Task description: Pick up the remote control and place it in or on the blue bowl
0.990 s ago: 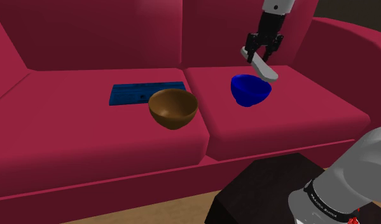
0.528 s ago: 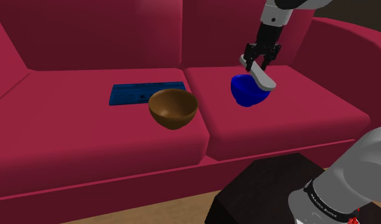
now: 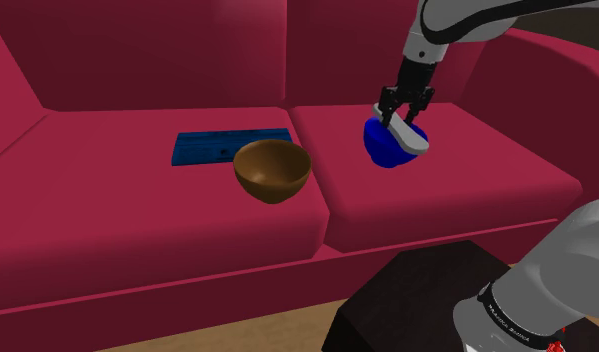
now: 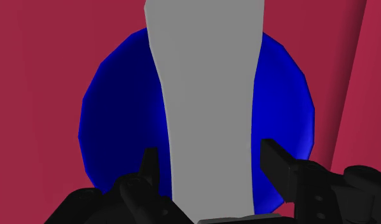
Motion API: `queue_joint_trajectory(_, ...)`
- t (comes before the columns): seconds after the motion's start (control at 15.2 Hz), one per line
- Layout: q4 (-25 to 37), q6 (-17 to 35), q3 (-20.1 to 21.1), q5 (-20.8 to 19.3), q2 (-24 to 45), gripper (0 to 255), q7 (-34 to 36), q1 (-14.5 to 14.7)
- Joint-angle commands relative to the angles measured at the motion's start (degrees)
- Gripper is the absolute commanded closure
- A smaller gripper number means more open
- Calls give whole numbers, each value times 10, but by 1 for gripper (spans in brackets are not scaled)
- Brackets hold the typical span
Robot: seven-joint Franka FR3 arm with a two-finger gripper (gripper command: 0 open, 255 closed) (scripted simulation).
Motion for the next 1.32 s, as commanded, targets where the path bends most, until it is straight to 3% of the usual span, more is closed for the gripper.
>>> queue_joint_trajectory(0.0,-5,6,0,0,1,255,1,0)
queue_joint_trajectory(0.4,-5,6,0,0,1,255,1,0)
queue_joint_trajectory(0.46,-5,6,0,0,1,0,1,0)
queue_joint_trajectory(0.79,-5,6,0,0,1,0,1,0)
queue_joint_trajectory(1.06,60,-68,2,0,-9,0,1,1)
queue_joint_trajectory(1.25,60,-68,2,0,-9,0,1,1)
